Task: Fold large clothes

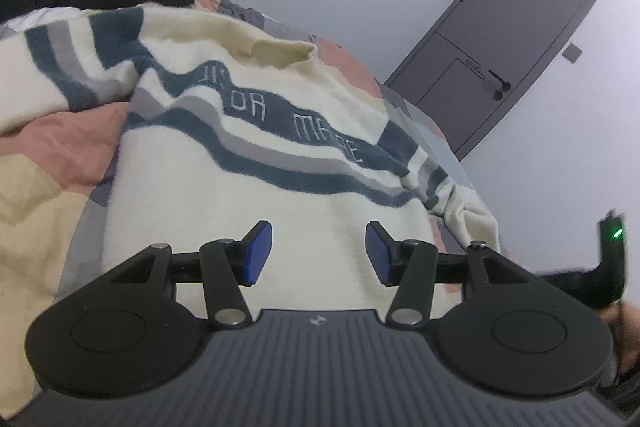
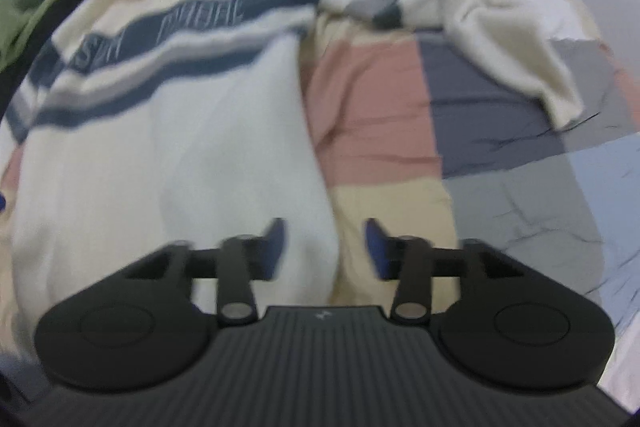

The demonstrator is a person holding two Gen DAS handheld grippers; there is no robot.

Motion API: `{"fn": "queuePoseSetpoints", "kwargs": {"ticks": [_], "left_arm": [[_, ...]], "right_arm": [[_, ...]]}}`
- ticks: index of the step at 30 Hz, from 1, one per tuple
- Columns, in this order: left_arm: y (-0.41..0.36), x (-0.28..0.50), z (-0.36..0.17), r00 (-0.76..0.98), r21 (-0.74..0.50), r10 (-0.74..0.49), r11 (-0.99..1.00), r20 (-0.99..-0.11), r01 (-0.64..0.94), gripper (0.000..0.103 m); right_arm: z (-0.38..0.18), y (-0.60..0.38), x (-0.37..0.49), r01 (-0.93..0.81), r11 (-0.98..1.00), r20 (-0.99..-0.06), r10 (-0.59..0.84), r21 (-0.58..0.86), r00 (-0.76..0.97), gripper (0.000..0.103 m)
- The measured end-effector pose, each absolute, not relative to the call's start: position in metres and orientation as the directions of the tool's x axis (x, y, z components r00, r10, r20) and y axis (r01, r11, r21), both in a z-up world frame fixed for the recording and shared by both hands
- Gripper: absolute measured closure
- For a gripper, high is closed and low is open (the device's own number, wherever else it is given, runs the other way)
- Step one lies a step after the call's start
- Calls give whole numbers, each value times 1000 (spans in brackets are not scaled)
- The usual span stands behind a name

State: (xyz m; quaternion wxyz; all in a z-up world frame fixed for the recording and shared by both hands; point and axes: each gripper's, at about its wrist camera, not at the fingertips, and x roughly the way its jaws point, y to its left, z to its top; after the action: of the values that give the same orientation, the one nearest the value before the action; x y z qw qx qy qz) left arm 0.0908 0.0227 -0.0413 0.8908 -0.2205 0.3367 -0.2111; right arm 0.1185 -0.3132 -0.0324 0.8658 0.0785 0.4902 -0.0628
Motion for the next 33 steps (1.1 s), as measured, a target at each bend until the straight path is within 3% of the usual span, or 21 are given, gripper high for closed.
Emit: {"fn": "queuePoseSetpoints", "kwargs": {"ticks": [8, 16, 19, 20, 21, 25, 33], "left_arm": [[9, 91, -46, 685, -448, -485, 858, -544, 252, 45], [5, 103, -73, 642, -451, -464, 870, -610, 200, 45], [4, 108, -72, 658, -469, -468, 862, -590, 193, 45], [4, 110, -71, 665, -476, -468, 859, -581, 189, 45], [4, 112, -71, 671, -481, -467, 857, -576, 184, 45], [6, 120, -74, 684, -500, -459, 852, -567, 157, 45], [8, 126, -82, 690, -521, -455, 843, -563, 131, 45]], "right_arm": [[-4, -302, 122, 175, 956, -736, 58, 235, 675, 49], [-21, -385, 140, 361, 821, -630, -2, 442, 777, 49], [-36, -426, 135, 463, 701, -595, -68, 543, 801, 40], [-43, -439, 133, 484, 651, -583, -77, 585, 809, 25], [-51, -451, 130, 502, 593, -571, -85, 629, 816, 18], [-86, -488, 132, 543, 410, -553, -108, 733, 826, 19], [-140, -527, 143, 543, 260, -513, -179, 798, 840, 21]]}}
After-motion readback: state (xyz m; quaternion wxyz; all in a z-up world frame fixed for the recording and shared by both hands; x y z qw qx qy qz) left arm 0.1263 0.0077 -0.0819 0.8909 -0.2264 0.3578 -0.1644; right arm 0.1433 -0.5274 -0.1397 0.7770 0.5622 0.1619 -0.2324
